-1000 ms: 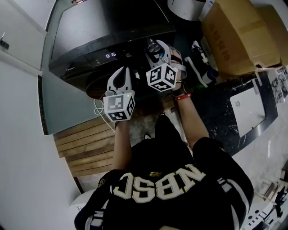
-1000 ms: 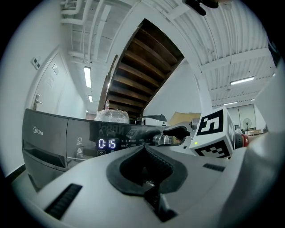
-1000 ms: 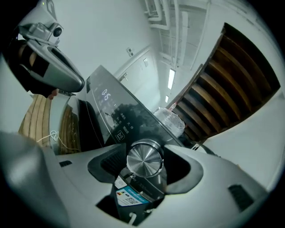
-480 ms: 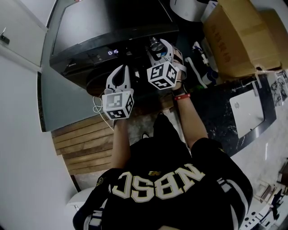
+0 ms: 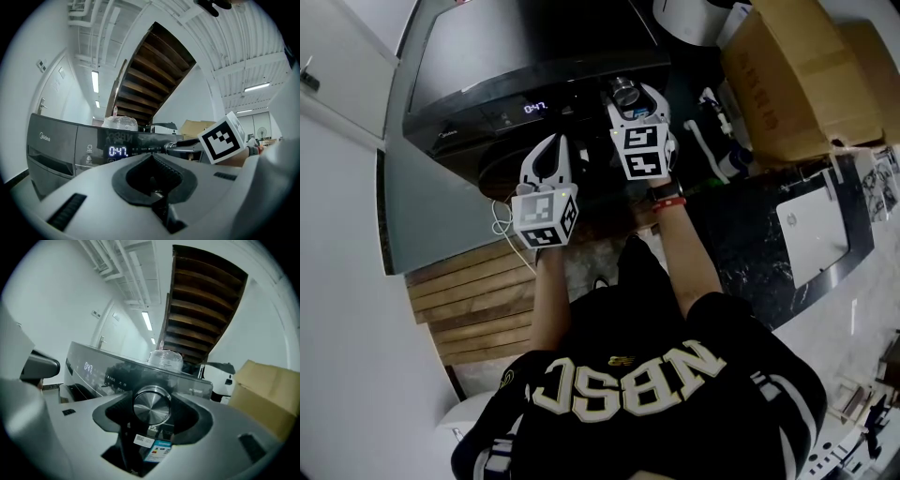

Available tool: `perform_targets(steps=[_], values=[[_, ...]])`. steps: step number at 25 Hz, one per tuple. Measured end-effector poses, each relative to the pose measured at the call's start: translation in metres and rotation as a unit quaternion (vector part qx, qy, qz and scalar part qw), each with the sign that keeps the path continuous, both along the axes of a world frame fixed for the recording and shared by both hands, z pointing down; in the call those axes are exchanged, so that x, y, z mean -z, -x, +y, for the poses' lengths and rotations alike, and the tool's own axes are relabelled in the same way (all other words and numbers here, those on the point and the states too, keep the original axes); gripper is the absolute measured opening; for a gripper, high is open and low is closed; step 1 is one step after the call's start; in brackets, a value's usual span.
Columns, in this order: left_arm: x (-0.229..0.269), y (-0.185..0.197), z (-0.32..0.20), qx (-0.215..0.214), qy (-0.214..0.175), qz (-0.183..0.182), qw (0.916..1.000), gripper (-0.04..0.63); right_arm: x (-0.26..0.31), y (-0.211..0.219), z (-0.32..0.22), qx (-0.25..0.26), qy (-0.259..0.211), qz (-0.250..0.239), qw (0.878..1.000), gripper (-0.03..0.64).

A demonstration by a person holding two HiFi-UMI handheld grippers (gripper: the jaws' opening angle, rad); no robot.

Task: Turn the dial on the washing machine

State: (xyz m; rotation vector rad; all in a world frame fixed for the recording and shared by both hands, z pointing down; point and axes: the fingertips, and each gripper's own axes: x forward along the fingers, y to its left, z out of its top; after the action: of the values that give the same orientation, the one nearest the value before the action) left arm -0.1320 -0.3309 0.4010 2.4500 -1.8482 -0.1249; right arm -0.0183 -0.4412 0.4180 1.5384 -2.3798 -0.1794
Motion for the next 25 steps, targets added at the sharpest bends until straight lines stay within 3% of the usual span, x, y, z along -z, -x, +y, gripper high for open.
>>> perform_targets(steps=[6, 11, 17, 22, 25], values=[[0.000, -0.001, 0.001, 0.000, 0.000, 0.001, 1.0000, 0.012, -0.001, 0.000, 0.001, 0.004, -0.002, 0.009, 1.000, 0.262], [0.002, -0.005, 0.000, -0.003, -0.001, 0.002, 1.0000, 0.012, -0.001, -0.001, 0.000, 0.006, 0.010, -0.021, 1.000, 0.262], [0.002, -0.006, 0.000, -0.003, -0.002, 0.005, 1.0000, 0.012, -0.002, -0.008, -0.003, -0.009, 0.031, -0.099, 0.995, 0.262], [0.001, -0.003, 0.001, 0.000, -0.001, 0.007, 1.0000, 0.012, -0.006, -0.014, -0.005, -0.024, 0.069, -0.213, 0.974, 0.262], [0.002, -0.002, 0.001, 0.001, -0.001, 0.007, 1.0000, 0.012, -0.006, -0.014, -0.006, -0.021, 0.074, -0.227, 0.971, 0.262]])
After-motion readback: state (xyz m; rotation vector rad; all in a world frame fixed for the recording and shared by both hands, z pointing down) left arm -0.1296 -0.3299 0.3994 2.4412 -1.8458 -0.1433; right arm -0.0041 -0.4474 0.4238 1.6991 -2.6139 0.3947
